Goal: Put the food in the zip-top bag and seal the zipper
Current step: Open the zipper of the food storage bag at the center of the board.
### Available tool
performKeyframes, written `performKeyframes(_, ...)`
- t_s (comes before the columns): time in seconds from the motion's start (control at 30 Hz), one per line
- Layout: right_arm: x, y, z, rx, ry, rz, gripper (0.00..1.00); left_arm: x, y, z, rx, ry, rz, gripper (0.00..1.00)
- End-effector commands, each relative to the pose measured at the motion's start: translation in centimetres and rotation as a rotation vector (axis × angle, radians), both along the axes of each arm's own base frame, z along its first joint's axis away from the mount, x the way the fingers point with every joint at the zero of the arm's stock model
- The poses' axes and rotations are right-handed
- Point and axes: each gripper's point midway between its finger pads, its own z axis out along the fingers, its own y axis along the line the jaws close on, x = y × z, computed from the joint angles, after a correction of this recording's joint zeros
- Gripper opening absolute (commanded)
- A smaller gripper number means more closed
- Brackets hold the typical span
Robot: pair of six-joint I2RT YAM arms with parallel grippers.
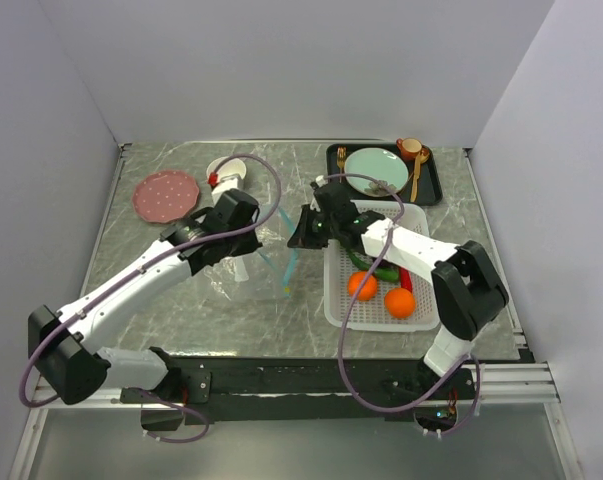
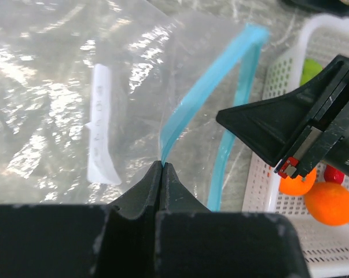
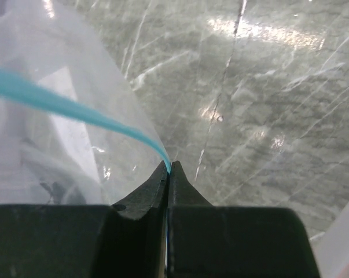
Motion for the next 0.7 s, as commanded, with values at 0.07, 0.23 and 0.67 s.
performKeyframes(0.07, 2.6, 1.2, -0.7, -0.014, -0.015, -0.049, 0.0, 0.0, 3.1, 2.1, 0.006, -0.021, 0.083, 0.01)
performKeyframes(0.23, 3.6, 2.3, -1.2, -0.01, -0.02, -0.021, 0.0, -0.2, 3.5, 2.4, 0.021, -0.012, 0.091, 0.01)
performKeyframes(0.67, 4.6, 1.9, 1.0, -0.046, -0.089, -0.023, 0.13, 0.9, 1.7, 1.3, 0.029, 0.027, 0.042, 0.01)
